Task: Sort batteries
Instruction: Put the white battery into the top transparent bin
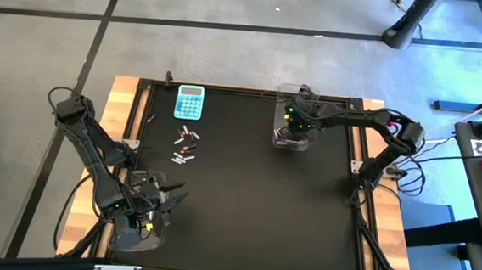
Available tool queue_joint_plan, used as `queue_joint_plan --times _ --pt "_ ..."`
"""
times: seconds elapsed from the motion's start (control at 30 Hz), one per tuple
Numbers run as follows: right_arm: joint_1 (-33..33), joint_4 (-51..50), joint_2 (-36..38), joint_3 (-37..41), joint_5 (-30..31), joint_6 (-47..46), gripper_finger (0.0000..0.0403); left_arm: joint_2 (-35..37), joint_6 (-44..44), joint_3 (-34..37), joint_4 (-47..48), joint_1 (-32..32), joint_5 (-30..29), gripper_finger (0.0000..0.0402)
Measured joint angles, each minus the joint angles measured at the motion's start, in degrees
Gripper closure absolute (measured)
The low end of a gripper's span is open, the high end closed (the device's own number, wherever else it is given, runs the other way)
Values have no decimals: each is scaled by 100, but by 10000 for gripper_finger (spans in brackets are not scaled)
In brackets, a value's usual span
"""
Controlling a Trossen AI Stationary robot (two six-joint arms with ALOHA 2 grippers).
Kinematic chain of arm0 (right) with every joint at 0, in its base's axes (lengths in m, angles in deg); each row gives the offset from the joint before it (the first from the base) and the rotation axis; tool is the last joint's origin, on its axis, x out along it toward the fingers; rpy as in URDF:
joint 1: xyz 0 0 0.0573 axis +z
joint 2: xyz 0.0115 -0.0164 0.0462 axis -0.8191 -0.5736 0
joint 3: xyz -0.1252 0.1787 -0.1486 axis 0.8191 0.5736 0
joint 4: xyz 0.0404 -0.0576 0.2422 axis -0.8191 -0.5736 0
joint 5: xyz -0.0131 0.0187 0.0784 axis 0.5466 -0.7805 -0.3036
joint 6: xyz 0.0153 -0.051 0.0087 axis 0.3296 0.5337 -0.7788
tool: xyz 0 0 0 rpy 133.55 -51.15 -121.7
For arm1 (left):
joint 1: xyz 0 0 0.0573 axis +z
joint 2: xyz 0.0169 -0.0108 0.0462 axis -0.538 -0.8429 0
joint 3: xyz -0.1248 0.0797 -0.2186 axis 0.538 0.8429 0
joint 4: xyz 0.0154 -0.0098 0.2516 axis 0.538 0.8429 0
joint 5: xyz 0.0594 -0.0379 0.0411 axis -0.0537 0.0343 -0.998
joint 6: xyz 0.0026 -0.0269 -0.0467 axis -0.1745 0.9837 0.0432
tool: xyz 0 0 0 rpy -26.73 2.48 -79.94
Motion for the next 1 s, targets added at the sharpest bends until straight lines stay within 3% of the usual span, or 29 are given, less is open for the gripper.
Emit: queue_joint_plan --times 0.33,0.6,0.83,1.0 --pt "4 -525 114 -385 46 415 290 0 -11 0 2 0 0 261" --pt "210 -1416 716 -1343 61 383 288 0 -15 0 2 0 0 261" --pt "1309 -212 1340 -1463 50 388 293 0 17 0 2 0 2 261" --pt "2518 1344 1153 -1464 4 705 293 0 26 0 -2 22 2 261"
